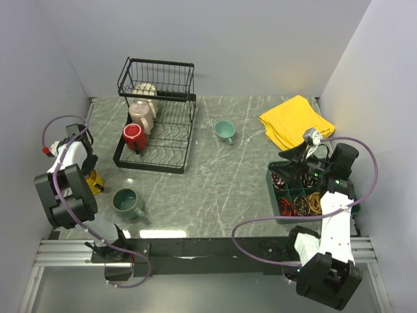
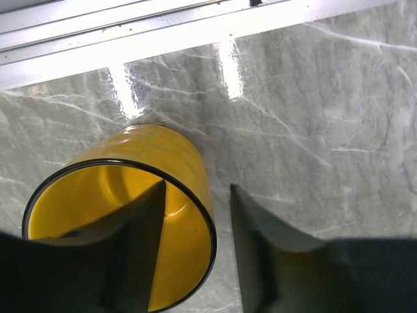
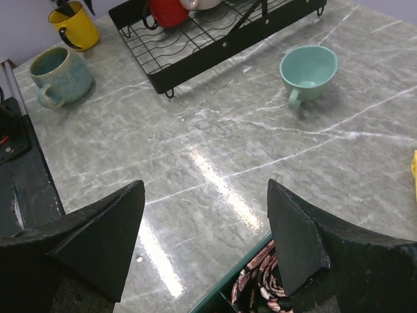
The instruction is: Load the cups into the dish rack
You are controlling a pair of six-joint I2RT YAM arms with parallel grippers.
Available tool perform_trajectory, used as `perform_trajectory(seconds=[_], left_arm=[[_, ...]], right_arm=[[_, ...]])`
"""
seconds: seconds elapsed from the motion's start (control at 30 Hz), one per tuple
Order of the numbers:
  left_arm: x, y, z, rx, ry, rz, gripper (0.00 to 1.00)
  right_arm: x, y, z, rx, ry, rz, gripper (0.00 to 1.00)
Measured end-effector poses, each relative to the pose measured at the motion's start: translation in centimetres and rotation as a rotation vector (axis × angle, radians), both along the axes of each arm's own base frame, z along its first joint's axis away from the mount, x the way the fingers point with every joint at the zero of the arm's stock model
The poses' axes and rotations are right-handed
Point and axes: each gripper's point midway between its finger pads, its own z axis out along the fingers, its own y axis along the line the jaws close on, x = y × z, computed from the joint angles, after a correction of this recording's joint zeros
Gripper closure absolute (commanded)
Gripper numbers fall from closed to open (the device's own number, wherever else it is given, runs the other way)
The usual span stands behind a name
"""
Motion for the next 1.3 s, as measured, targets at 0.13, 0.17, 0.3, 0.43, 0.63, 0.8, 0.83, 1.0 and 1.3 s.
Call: perform_trajectory(seconds=[0.13,0.17,0.3,0.43,0.63,0.8,0.83,1.0,1.3], left_arm=[[-0.1,0.3,0.0,0.014,0.004,0.006,0.72],[-0.2,0.3,-0.1,0.017,0.006,0.007,0.73],[-0.4,0.4,-0.5,0.026,0.011,-0.001,0.72],[-0.3,0.4,-0.5,0.022,0.002,-0.010,0.84],[-0.5,0.2,0.7,0.028,-0.021,-0.059,0.99],[-0.7,0.3,7.7,0.134,-0.191,-0.098,0.99],[-0.8,0.3,9.6,0.163,-0.243,-0.103,0.99],[-1.7,-1.2,17.8,0.253,-0.498,-0.164,0.99],[0.8,-11.1,25.6,0.019,-0.996,-0.536,0.99]], right_arm=[[-0.2,0.1,0.3,-0.004,-0.015,0.000,0.18],[-0.2,0.1,0.4,-0.005,-0.017,0.001,0.18],[-0.4,0.2,0.6,-0.005,-0.025,0.004,0.18],[-0.6,0.3,0.8,-0.005,-0.032,0.008,0.18],[-0.9,0.5,1.1,-0.004,-0.047,0.019,0.18],[-1.0,0.5,1.2,-0.003,-0.050,0.022,0.18],[-1.0,0.5,1.2,-0.003,-0.050,0.022,0.18],[-1.0,0.6,1.3,-0.001,-0.051,0.026,0.18],[-1.2,1.2,1.6,0.016,-0.001,0.086,0.18]])
